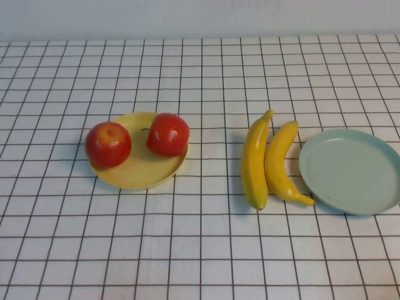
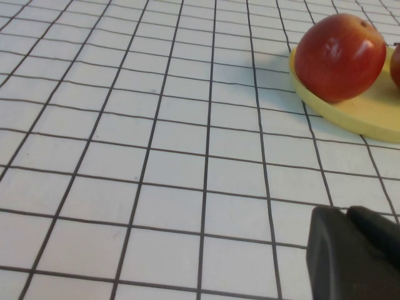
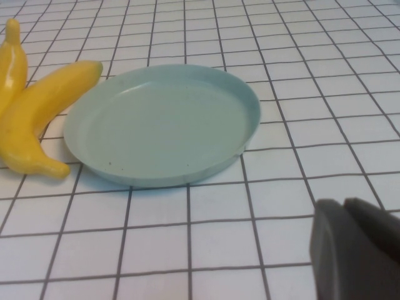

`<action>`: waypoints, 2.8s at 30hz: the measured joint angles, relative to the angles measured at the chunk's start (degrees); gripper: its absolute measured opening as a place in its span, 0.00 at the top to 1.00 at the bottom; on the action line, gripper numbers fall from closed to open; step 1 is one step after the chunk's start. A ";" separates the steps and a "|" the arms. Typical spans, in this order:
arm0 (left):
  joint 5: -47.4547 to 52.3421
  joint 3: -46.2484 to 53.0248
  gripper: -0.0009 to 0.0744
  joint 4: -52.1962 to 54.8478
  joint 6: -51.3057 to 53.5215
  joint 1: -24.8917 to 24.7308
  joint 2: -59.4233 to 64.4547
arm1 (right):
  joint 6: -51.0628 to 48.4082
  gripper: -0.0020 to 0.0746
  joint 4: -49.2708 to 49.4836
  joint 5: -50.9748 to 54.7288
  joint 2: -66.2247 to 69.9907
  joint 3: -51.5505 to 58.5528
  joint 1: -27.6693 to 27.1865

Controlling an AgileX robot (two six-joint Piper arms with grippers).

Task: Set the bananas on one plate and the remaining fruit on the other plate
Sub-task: Put another type of fruit in the right plate

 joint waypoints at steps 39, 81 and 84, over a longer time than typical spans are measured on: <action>0.00 0.00 0.99 -0.21 0.00 0.00 0.00 | -17.92 0.99 43.44 0.04 11.13 -14.18 0.00; 0.00 0.00 0.99 -0.21 0.00 0.00 0.00 | 2.65 0.31 2.79 49.61 121.46 -109.02 29.72; 0.00 0.00 0.99 -0.21 0.00 0.00 0.00 | 2.88 0.30 2.79 49.61 122.85 -109.02 29.72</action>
